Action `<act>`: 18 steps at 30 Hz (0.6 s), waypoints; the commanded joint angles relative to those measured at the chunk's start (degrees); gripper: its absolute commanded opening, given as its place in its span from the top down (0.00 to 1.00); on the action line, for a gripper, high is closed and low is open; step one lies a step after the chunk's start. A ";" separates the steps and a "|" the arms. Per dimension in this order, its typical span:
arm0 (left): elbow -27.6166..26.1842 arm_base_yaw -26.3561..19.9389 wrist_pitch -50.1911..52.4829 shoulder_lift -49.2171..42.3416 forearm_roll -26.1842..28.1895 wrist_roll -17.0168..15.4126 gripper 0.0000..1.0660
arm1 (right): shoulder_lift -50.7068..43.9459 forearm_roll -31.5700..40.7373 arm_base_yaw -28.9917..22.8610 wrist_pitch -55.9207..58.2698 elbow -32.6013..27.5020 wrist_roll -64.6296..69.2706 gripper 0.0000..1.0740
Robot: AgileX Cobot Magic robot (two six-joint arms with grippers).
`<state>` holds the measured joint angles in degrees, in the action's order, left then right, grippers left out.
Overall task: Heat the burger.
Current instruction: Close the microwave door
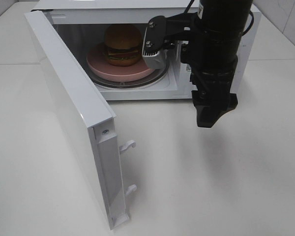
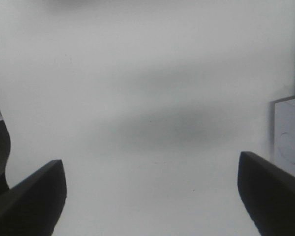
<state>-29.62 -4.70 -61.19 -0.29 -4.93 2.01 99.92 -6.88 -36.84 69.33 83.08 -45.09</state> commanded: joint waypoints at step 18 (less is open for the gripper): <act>0.11 0.34 0.52 -0.34 -0.23 -0.23 0.08 | -17.13 0.86 14.61 -0.52 -17.76 39.94 0.15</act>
<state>-29.62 -4.70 -61.19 -0.29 -4.93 2.01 83.31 -6.30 -22.92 68.70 65.89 -7.28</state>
